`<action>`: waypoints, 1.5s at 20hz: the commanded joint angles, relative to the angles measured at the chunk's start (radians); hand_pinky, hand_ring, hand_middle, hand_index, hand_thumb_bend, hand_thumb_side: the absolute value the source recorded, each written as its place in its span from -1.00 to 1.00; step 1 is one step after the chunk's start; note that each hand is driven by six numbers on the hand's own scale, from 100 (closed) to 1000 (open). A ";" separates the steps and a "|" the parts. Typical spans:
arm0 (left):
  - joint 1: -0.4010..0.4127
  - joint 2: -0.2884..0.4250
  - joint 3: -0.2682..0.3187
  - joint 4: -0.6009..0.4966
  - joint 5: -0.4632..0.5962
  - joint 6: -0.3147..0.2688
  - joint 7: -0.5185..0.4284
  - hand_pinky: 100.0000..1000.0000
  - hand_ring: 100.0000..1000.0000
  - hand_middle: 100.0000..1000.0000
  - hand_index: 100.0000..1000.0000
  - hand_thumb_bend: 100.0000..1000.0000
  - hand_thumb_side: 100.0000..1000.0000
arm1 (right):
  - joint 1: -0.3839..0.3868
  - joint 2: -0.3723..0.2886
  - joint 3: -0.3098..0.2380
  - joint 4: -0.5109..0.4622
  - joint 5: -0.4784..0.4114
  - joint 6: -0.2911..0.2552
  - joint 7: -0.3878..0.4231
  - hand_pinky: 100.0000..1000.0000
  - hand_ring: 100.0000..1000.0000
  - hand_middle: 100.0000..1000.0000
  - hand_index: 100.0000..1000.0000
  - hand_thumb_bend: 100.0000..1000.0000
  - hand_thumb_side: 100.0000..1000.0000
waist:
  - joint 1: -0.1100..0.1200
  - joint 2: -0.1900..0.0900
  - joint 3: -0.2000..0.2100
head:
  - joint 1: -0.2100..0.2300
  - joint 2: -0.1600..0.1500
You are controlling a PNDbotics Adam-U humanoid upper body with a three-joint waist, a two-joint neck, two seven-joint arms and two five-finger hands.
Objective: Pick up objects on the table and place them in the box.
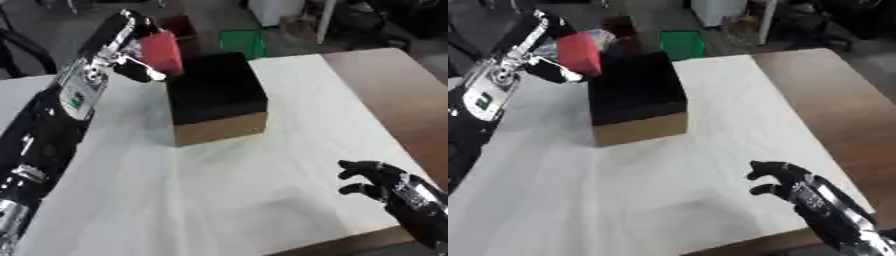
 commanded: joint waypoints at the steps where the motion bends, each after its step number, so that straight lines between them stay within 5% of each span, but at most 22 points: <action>1: -0.034 -0.012 0.001 0.021 -0.019 -0.026 0.046 0.26 0.11 -0.14 0.25 0.29 -1.00 | -0.018 -0.008 0.003 -0.011 -0.007 0.000 0.007 0.46 1.00 0.35 0.60 -1.00 0.60 | -0.001 -0.009 -0.009 | 0.008 -0.018; 12: -0.017 -0.055 -0.035 0.064 -0.166 -0.105 -0.085 0.55 0.62 0.64 0.75 0.54 -0.46 | -0.026 -0.004 0.003 -0.011 -0.007 0.005 0.010 0.46 1.00 0.35 0.60 -1.00 0.60 | 0.007 -0.003 -0.021 | 0.002 -0.024; 14: -0.014 -0.056 -0.020 0.040 -0.149 -0.115 -0.102 0.54 0.61 0.62 0.72 0.40 -0.31 | -0.026 -0.004 0.001 -0.011 -0.007 0.004 0.009 0.46 1.00 0.35 0.60 -1.00 0.60 | 0.007 -0.004 -0.016 | 0.000 -0.025; 15: -0.013 -0.056 -0.012 0.023 -0.134 -0.120 -0.101 0.52 0.59 0.59 0.70 0.48 -0.54 | -0.025 -0.004 0.000 -0.011 -0.007 0.004 0.008 0.46 1.00 0.35 0.60 -1.00 0.60 | 0.006 -0.004 -0.013 | -0.002 -0.025; 22: 0.030 -0.014 -0.004 -0.144 -0.025 -0.167 -0.022 0.42 0.43 0.34 0.53 0.39 -0.78 | -0.016 -0.003 -0.011 -0.010 -0.006 0.001 -0.003 0.46 1.00 0.35 0.60 -1.00 0.59 | -0.003 -0.010 0.023 | -0.024 -0.024; 30: 0.208 0.081 -0.003 -0.362 0.109 -0.212 0.050 0.40 0.42 0.30 0.49 0.31 -0.83 | -0.002 -0.001 -0.025 -0.010 -0.005 -0.004 -0.018 0.46 1.00 0.35 0.60 -1.00 0.59 | -0.018 -0.017 0.090 | -0.050 -0.018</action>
